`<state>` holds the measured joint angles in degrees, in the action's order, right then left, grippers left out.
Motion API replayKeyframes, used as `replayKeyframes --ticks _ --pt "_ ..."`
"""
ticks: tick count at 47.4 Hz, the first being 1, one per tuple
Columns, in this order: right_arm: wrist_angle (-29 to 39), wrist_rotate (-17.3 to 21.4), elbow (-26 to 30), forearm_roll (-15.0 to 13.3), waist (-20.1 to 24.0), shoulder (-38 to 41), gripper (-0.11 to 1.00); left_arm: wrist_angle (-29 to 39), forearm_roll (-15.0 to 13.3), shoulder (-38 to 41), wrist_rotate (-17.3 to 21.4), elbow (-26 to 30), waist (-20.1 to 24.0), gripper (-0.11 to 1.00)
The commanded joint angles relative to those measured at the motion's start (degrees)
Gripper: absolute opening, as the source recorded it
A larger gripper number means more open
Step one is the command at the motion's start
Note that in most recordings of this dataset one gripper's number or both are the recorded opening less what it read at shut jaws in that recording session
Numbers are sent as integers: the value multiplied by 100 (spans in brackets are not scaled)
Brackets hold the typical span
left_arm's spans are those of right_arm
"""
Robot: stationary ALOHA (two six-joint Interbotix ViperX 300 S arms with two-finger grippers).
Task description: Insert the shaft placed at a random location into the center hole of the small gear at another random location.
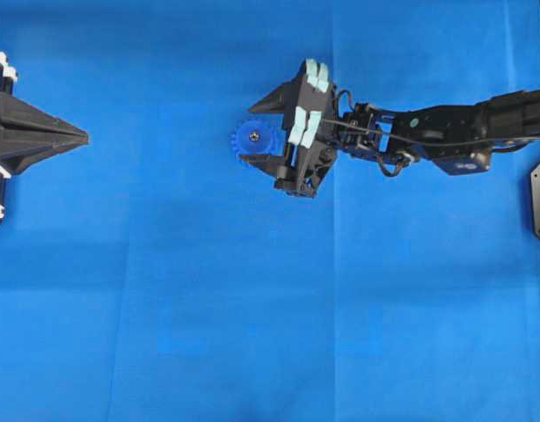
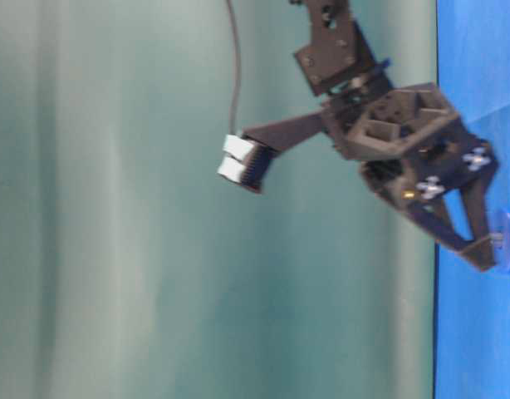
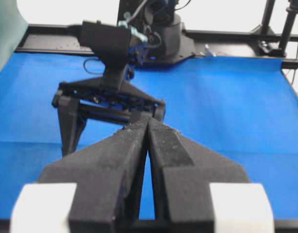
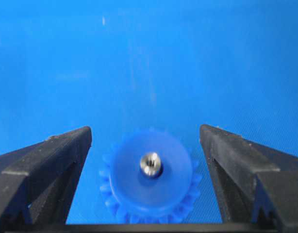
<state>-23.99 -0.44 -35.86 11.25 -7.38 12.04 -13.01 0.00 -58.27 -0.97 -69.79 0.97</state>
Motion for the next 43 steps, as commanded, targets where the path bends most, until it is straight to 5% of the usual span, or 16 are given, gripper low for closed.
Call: replayKeyframes --ticks 1,29,43 --pt "70 0 88 0 9 -369 79 -26 9 18 9 70 9 0" --pt "659 -35 79 -18 70 -1116 78 -26 9 -44 0 79 9 0" --pt "624 0 -589 -9 97 -1793 78 -26 9 -44 0 79 9 0"
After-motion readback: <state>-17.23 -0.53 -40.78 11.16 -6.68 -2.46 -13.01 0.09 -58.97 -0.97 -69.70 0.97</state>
